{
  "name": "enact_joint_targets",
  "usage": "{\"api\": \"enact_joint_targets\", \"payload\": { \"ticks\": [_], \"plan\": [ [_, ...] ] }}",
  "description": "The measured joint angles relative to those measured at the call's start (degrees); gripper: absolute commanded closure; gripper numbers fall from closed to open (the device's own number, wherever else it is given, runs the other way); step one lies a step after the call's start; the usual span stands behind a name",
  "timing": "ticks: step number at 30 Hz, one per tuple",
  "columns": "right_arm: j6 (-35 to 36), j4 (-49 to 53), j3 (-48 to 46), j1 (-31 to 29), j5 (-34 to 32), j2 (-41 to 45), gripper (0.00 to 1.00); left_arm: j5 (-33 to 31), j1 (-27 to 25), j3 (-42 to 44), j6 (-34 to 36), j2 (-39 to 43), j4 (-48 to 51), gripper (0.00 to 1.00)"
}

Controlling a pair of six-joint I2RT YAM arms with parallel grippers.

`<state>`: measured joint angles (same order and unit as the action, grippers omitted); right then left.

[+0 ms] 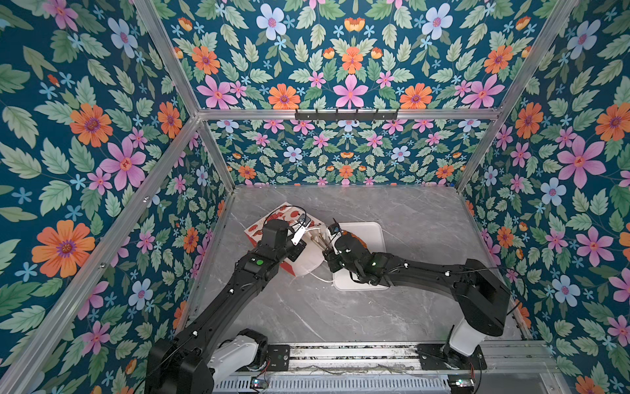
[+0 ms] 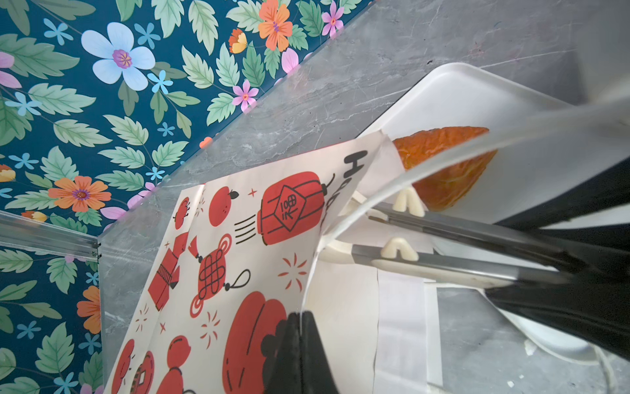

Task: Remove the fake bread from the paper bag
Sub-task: 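Close the tongs on the striped pastry inside the bag with the right gripper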

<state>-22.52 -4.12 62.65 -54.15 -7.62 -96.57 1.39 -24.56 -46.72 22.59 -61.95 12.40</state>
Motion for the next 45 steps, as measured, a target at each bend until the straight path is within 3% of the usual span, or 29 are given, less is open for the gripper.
{"api": "enact_joint_targets", "payload": {
  "ticks": [9,18,31,45],
  "plan": [
    [-11.45,-2.08,-5.09,5.31,16.68,4.22,0.62,0.02,-0.02,0.63,-0.02,0.59,-0.04,1.00],
    [-17.77,-6.75,-2.78,6.88,29.68,-1.79,0.58,0.00,-0.02,0.74,-0.15,0.90,-0.22,1.00],
    [-24.83,-15.04,-1.01,8.87,36.50,-8.13,0.58,0.02,-0.09,0.76,-0.20,1.11,-0.24,1.00],
    [-26.75,-18.16,3.50,8.90,39.12,-13.94,0.57,0.00,-0.09,0.83,-0.20,1.55,-0.20,1.00]
  ]
}}
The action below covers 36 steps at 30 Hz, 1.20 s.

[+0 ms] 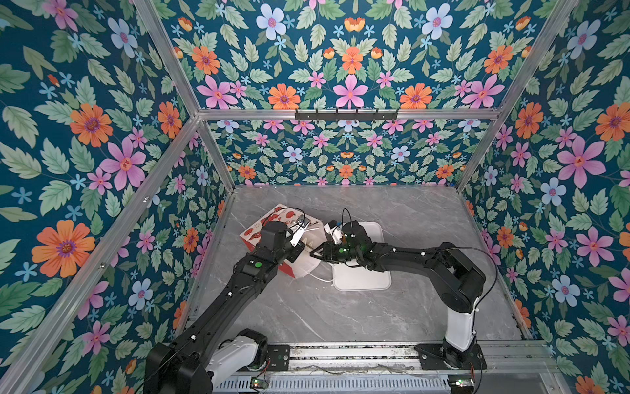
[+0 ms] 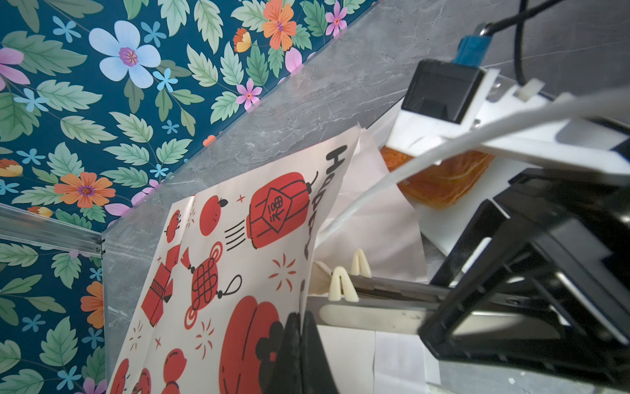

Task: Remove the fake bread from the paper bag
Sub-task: 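Close the tongs on the striped pastry inside the bag with the right gripper, then pull the striped pastry out of the bag toward the tray with the right gripper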

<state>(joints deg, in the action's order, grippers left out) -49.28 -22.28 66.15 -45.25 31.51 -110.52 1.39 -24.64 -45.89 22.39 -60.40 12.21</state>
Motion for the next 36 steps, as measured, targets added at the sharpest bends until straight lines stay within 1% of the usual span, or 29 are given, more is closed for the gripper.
{"api": "enact_joint_targets", "payload": {
  "ticks": [7,15,19,23,32,36],
  "plan": [
    [-0.26,-0.02,1.77,0.02,1.05,-1.79,0.58,-0.04,0.00,0.13,0.00,0.04,-0.02,1.00],
    [-0.33,0.28,2.38,0.04,1.11,-2.32,0.74,-0.59,-0.04,0.22,0.00,0.26,0.02,1.00],
    [1.09,2.95,2.49,0.02,0.98,-1.03,0.78,-0.57,-0.07,0.42,-0.07,0.26,-0.02,1.00],
    [5.07,8.81,3.19,0.02,0.42,1.95,0.78,-0.66,-0.09,0.44,-0.28,-0.02,-0.22,1.00],
    [19.02,28.85,3.93,0.00,-3.41,12.02,0.82,-2.12,-0.09,0.15,-1.51,-0.92,-1.14,1.00],
    [24.22,38.56,1.46,0.00,-5.79,19.21,0.83,-3.23,-0.09,-0.35,-2.01,-1.73,-1.66,1.00]
  ]
}}
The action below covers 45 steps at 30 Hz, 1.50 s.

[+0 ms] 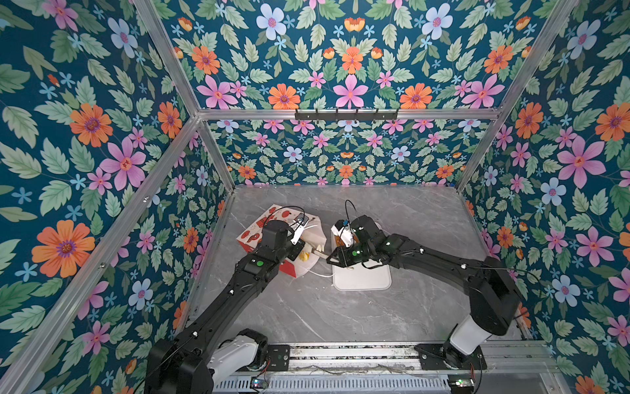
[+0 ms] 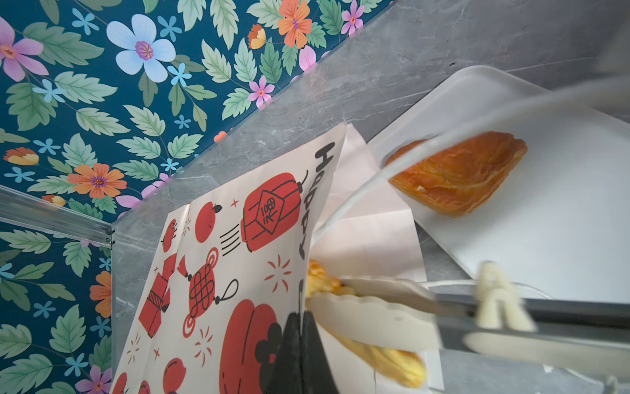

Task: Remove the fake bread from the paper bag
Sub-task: 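Pull the striped pastry out of the bag toward the tray with the right gripper, then lower the striped pastry onto the tray and open the tongs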

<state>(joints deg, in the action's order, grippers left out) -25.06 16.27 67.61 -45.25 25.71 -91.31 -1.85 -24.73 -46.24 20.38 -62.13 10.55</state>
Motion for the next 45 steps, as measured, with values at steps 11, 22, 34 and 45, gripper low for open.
{"api": "enact_joint_targets", "payload": {
  "ticks": [11,22,34,45],
  "plan": [
    [8.33,21.90,-3.80,0.00,-6.51,20.72,0.86,-2.71,0.07,-1.99,-2.43,-2.49,-0.33,1.00],
    [7.93,40.59,-2.64,0.00,-23.34,29.90,0.85,-4.02,0.04,-2.32,-3.85,-2.49,-0.46,1.00],
    [8.72,42.93,-0.92,0.00,-43.19,18.01,0.85,-4.11,0.07,-1.31,-3.98,-0.92,-0.68,1.00],
    [10.25,37.64,-0.24,0.11,-46.88,9.49,0.83,-3.96,0.07,-1.09,-3.98,-0.96,-0.72,1.00]
  ]
}}
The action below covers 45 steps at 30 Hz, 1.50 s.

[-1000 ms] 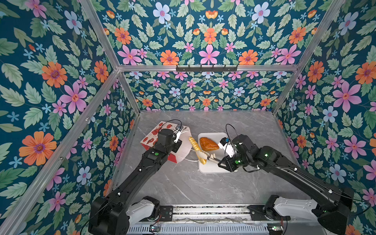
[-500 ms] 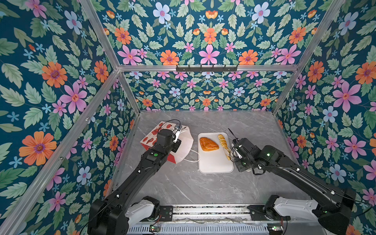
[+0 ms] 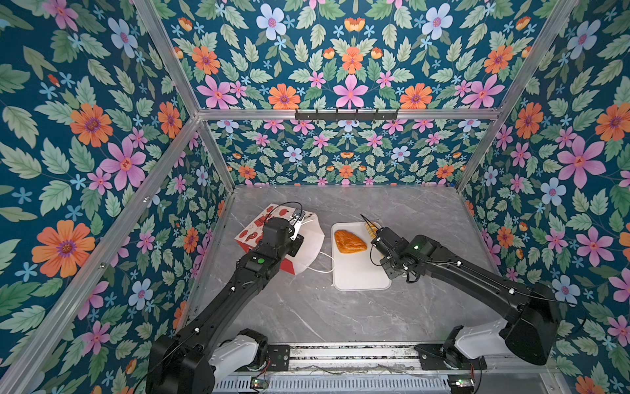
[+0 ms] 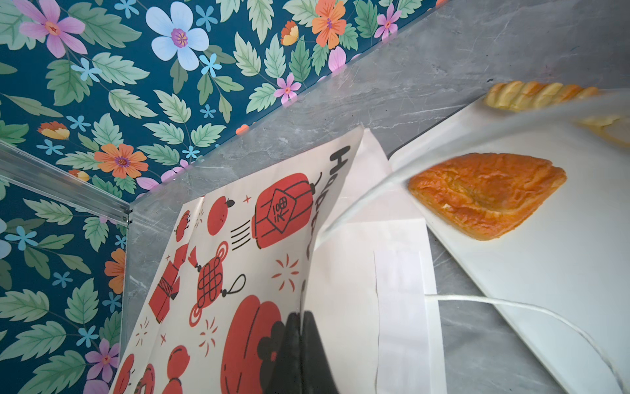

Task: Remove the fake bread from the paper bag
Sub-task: 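Lower the striped pastry onto the tray and open the tongs, then move the tongs with the right gripper back into the bag's mouth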

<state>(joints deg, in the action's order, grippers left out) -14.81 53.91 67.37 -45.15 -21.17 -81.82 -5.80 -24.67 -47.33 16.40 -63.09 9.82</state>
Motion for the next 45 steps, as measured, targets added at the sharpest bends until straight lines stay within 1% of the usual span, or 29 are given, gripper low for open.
{"api": "enact_joint_targets", "payload": {
  "ticks": [3,7,13,23,30,33,37,41,45],
  "plan": [
    [-0.07,-1.27,-0.48,0.00,0.17,-1.62,0.78,0.02,-0.02,0.07,0.00,0.00,0.00,1.00],
    [-0.68,-2.45,-0.81,0.00,0.83,-2.84,0.69,0.04,-0.02,0.07,0.00,-0.20,-0.04,1.00],
    [-2.14,-4.04,-1.18,0.00,2.60,-2.93,0.62,0.04,-0.02,0.20,0.00,-0.33,-0.24,1.00],
    [-4.46,-5.40,-2.49,0.00,4.24,0.20,0.61,0.04,0.00,0.37,0.00,-0.52,-0.44,1.00],
    [-5.18,-6.58,-4.11,-0.24,3.58,7.69,0.61,0.22,0.00,0.37,0.00,-0.70,-0.57,1.00],
    [-4.48,-8.00,-5.05,-1.88,3.93,11.98,0.62,0.63,-0.02,0.50,0.02,-0.35,-0.63,1.00],
    [-2.19,-12.68,-6.29,-5.20,8.76,15.65,0.62,1.36,0.00,0.87,0.09,0.57,-0.72,1.00],
    [-0.15,-19.58,-7.89,-6.93,18.58,16.06,0.63,2.75,-0.02,1.27,0.28,1.84,-0.76,1.00],
    [-0.04,-27.67,-10.08,-7.56,28.35,14.01,0.62,4.52,0.00,2.01,0.66,3.63,-0.72,1.00]
  ]
}}
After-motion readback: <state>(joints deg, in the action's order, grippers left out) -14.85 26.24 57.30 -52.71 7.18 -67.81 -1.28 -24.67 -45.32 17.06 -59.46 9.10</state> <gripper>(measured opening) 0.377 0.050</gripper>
